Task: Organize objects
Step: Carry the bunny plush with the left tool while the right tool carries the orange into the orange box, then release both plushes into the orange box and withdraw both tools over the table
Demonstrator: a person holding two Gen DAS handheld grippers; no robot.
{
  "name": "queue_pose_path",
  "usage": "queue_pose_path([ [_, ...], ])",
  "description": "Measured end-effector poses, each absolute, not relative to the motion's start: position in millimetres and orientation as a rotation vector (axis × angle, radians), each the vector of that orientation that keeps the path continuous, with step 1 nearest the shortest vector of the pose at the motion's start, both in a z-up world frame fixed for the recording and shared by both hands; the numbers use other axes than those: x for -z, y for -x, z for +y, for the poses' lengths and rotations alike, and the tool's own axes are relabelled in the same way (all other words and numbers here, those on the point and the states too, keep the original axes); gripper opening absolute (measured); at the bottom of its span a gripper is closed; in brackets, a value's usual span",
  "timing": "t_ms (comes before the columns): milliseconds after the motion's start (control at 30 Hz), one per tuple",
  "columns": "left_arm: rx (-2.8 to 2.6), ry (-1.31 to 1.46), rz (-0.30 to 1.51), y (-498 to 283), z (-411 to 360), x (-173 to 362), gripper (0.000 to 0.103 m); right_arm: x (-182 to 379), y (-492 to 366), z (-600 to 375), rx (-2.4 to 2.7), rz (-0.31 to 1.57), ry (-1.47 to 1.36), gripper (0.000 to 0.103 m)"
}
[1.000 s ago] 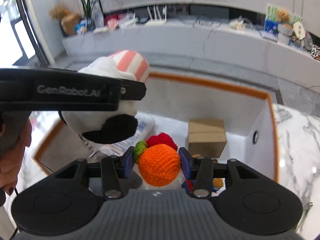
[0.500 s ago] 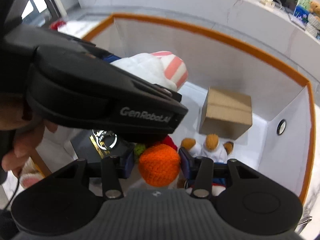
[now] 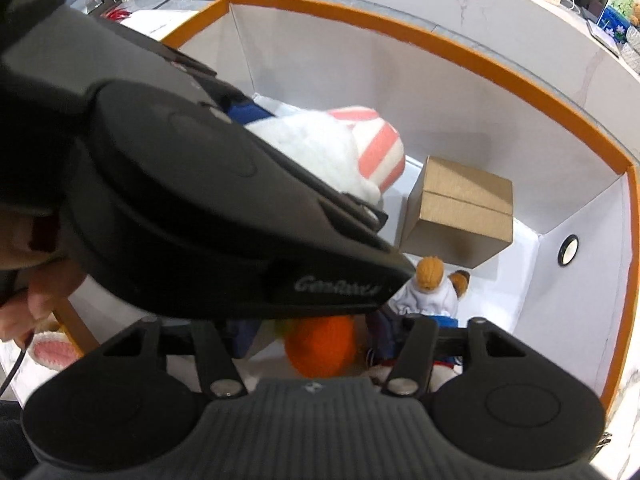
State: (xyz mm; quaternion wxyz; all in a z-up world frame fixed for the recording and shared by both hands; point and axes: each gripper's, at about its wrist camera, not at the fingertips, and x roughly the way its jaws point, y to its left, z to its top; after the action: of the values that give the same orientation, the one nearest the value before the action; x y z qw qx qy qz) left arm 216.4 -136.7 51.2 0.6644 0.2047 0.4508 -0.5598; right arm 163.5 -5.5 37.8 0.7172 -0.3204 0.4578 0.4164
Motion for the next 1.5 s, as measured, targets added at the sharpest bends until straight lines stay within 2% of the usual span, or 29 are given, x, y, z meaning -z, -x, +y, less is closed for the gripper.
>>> queue_pose_path([
  [100, 1.266, -0.399, 1.028, -221, -133, -57, 0.078, -42, -162, -10, -0.929, 0.981, 0.687, 0.067],
  [367, 1.267, -0.309, 0.966, -226, -119, -81, 0.078, -63, -159, -29, -0.936, 0.893, 0.616, 0.071],
  [767, 1.236, -0.079, 0.776, -187, -13, -121, 0.078, -115, -96, -90, -0.894, 0.628, 0.456, 0.077],
  [933, 1.185, -0.046, 0.730, -159, 40, -113, 0.080, -126, -47, -119, -0.878, 0.584, 0.374, 0.078],
  [1000, 1.170, -0.041, 0.720, -153, 60, -108, 0.080, -121, -22, -127, -0.866, 0.576, 0.349, 0.086],
  [1133, 1.134, -0.007, 0.699, -144, 95, -91, 0.083, -103, 0, -157, -0.846, 0.609, 0.293, 0.086],
  [1267, 1.142, 0.014, 0.641, -144, 123, -68, 0.084, -80, -1, -174, -0.842, 0.667, 0.265, 0.086],
  [1500, 1.217, -0.180, 0.595, -144, 118, -47, 0.084, -59, -22, -189, -0.830, 0.721, 0.244, 0.086],
])
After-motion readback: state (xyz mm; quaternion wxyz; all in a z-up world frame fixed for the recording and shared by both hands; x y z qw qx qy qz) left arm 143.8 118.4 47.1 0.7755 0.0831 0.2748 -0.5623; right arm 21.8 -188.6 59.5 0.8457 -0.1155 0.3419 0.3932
